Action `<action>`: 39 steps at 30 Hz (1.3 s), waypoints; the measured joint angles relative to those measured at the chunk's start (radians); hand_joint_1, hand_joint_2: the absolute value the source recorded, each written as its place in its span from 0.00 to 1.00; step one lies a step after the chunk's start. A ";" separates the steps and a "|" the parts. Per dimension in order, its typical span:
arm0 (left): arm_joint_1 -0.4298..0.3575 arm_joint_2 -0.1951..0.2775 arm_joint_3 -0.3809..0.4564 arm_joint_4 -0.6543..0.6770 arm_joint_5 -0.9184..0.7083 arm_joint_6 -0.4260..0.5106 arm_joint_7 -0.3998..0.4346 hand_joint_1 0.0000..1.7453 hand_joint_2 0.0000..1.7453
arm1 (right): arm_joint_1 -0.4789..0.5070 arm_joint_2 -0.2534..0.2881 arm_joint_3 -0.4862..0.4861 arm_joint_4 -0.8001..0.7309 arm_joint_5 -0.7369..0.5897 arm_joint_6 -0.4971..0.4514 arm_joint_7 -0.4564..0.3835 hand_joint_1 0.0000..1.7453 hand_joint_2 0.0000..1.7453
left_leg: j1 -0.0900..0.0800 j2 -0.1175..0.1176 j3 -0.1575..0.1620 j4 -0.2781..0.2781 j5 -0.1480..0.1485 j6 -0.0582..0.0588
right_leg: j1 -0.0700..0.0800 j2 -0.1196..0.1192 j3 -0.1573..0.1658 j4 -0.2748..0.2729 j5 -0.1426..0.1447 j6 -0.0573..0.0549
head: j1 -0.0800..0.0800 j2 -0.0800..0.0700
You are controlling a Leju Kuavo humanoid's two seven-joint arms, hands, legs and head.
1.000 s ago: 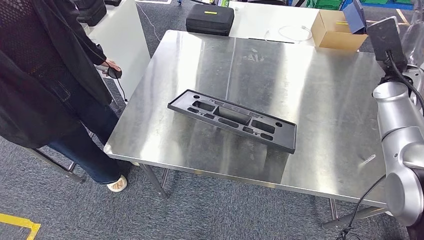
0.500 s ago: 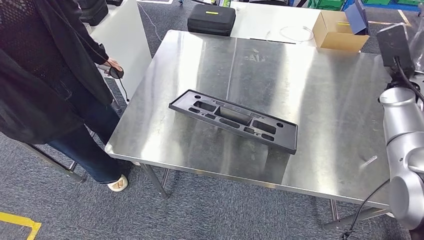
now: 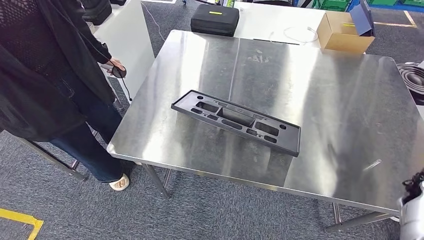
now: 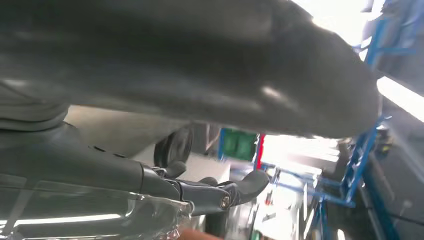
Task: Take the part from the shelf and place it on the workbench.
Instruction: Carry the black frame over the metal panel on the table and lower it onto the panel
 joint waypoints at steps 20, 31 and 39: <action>-0.019 0.010 0.000 0.000 -0.025 -0.020 0.005 0.00 0.00 | -0.048 0.195 0.217 -0.564 0.034 0.245 0.025 0.00 0.00 | -0.002 0.016 0.008 -0.001 0.001 0.000 | -0.002 0.015 0.001 0.001 0.001 -0.001 | 0.001 0.000; -0.019 0.011 0.000 0.000 -0.021 -0.022 -0.004 0.00 0.00 | -0.061 0.200 0.255 -0.654 0.025 0.150 0.041 0.00 0.00 | -0.003 0.017 0.007 -0.001 -0.001 0.000 | -0.003 0.015 0.001 0.000 0.000 0.000 | 0.001 0.000; -0.019 0.012 0.000 0.000 -0.014 -0.024 -0.012 0.00 0.00 | -0.062 0.217 0.273 -0.653 0.041 0.120 0.041 0.00 0.00 | -0.003 0.017 0.008 -0.001 -0.001 0.000 | -0.003 0.015 0.001 0.001 0.000 0.000 | 0.001 0.000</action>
